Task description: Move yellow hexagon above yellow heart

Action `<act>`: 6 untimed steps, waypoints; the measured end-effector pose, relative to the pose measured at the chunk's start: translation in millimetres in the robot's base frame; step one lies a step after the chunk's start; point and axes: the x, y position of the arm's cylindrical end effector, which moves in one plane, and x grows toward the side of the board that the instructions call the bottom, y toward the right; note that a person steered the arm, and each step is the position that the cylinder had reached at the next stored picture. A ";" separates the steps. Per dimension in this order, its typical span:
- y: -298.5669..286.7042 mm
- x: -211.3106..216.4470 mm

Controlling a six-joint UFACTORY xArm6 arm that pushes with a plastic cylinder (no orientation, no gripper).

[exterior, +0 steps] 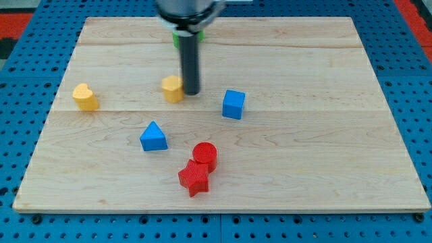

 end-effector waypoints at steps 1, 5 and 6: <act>-83.5 5.7; -126.2 -14.0; -107.0 -22.3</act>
